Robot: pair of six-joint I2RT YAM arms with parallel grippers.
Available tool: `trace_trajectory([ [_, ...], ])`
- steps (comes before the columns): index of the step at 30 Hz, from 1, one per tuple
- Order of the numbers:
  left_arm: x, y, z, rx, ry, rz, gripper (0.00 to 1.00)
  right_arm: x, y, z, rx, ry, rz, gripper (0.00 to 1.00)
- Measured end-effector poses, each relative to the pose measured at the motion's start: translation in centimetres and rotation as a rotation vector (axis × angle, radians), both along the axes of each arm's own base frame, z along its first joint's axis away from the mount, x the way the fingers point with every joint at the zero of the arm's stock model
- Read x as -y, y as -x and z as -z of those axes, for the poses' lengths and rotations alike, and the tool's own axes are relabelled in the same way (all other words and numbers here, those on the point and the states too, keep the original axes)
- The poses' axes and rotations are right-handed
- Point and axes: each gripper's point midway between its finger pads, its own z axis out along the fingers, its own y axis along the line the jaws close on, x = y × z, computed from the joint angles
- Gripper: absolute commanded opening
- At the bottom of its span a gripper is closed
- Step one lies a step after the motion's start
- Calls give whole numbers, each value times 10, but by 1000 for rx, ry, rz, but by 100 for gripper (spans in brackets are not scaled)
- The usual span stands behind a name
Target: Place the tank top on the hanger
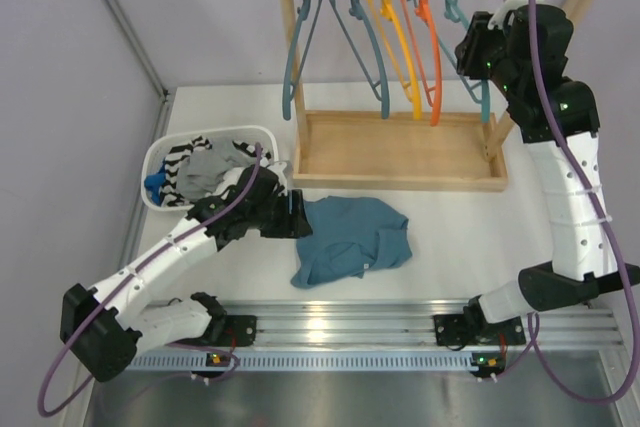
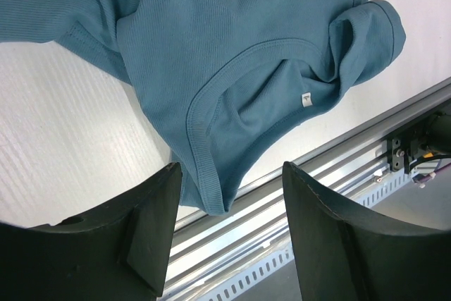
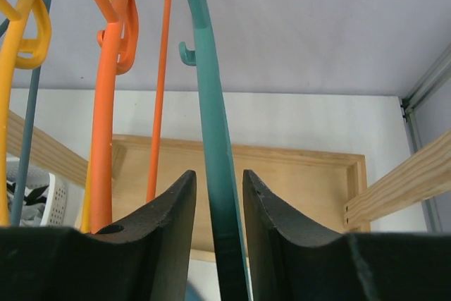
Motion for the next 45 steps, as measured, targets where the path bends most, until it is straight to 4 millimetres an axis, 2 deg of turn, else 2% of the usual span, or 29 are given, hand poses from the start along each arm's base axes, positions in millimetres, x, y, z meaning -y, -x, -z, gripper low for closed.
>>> trace_trajectory([
  [13,0,0,1,-4,-2,0,63,-1,5,15,-57,45,-11,20],
  [18,0,0,1,-6,-1,-3,63,1,5,17,-65,63,-7,0],
  [31,0,0,1,-9,2,-7,63,4,1,11,-51,83,18,0],
  [35,0,0,1,-9,3,-9,63,4,-1,3,-21,74,20,0],
  [45,-1,2,5,-17,-3,-9,63,5,9,-5,23,59,19,0],
])
